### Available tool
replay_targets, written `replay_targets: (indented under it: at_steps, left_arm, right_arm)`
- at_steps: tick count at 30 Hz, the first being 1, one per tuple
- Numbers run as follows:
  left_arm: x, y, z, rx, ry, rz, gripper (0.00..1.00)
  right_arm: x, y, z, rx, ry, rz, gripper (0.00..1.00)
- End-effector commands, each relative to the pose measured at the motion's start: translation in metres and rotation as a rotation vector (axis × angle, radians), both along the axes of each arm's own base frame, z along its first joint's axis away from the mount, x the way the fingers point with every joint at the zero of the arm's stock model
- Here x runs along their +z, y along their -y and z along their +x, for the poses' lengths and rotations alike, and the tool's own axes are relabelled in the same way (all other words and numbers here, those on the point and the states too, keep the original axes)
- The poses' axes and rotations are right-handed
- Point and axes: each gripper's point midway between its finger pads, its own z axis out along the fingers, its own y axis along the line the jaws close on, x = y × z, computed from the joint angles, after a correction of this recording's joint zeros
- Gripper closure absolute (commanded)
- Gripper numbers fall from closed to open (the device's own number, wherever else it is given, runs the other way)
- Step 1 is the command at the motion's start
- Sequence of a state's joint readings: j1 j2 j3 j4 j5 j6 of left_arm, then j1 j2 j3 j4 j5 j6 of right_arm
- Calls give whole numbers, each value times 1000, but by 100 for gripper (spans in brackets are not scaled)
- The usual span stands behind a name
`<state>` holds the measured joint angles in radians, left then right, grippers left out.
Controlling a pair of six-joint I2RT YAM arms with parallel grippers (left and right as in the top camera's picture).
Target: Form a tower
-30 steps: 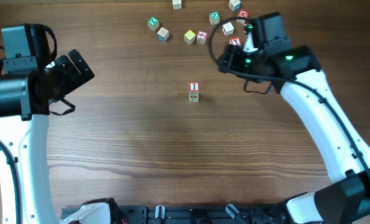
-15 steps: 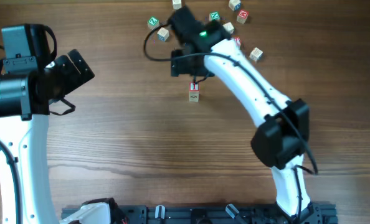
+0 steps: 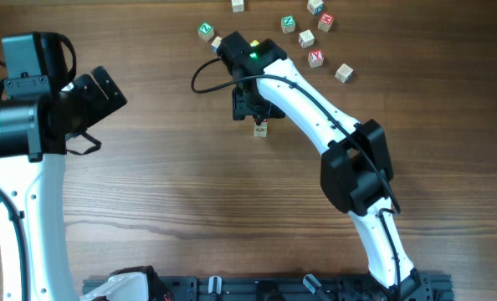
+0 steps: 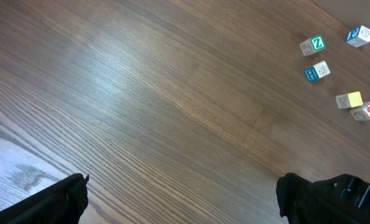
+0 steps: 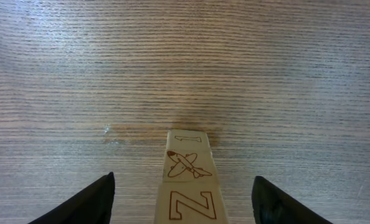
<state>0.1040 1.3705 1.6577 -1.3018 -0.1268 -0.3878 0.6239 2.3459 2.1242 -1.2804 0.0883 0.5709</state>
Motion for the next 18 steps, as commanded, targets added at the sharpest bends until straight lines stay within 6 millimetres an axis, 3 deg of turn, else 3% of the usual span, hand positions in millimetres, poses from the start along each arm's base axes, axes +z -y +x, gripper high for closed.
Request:
replay_targets:
  at_steps: [1, 5, 18]
  left_arm:
    - [4, -2, -3, 15, 17, 1, 0]
    - [4, -2, -3, 15, 17, 1, 0]
    - [4, -2, -3, 15, 17, 1, 0]
  right_arm:
    - [-9, 5, 3, -16, -5, -27, 32]
    - [-10, 9, 2, -73, -15, -28, 38]
    - [-27, 5, -1, -112, -66, 39, 44]
